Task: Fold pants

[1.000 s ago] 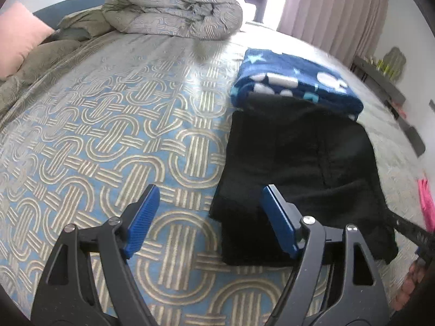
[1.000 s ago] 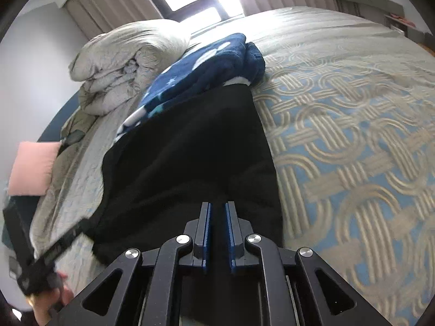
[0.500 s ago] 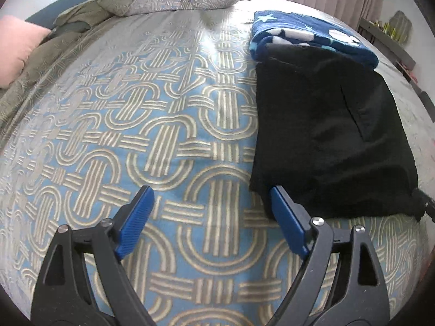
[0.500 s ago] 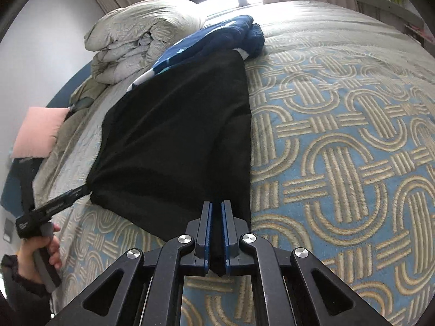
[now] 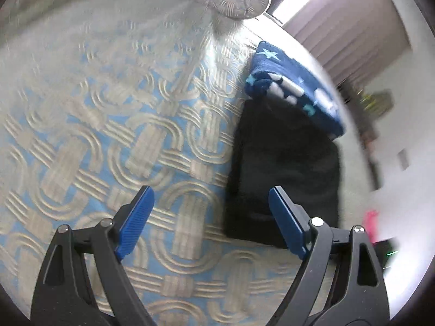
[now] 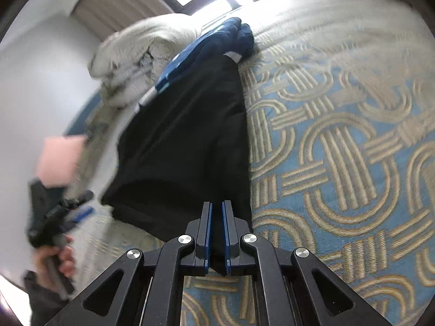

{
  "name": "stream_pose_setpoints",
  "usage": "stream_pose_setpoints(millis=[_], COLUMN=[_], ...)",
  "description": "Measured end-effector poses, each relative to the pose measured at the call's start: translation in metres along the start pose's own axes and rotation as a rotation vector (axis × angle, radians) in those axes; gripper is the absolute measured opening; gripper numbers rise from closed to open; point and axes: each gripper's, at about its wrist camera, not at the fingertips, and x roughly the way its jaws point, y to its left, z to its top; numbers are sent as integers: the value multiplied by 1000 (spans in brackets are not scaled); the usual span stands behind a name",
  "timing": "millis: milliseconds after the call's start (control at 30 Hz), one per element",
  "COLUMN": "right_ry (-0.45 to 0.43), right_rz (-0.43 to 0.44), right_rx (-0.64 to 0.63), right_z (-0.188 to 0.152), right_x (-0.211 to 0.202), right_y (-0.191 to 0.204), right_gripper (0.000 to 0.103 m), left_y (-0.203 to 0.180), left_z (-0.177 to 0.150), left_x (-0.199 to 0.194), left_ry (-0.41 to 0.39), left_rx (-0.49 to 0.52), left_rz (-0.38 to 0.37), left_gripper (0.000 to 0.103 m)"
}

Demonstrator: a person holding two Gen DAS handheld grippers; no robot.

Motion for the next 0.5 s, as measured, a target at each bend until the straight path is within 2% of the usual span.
stream_pose_setpoints(millis=[67, 100, 267, 400, 500], right_ry=[-3, -4, -11, -13, -14], right_rz=[68, 83, 59, 82, 84], right_rx=[55, 66, 35, 51, 51], right_z=[1, 1, -2, -4, -4], right_x=[-1, -2, -2, -5, -6], right_y=[-11, -12, -6, -11, -11], right_gripper=[5, 5, 5, 5, 5], left_y=[5, 4, -8, -16, -25], left_z=[2, 0, -8, -10, -9], left_x=[10, 15, 36, 52, 60], left_ry=[81, 110, 170, 201, 216], left_rx=[-63, -80, -83, -116, -106], left_rz=[-103, -130, -125, -190, -190], left_gripper=[86, 86, 86, 85, 85])
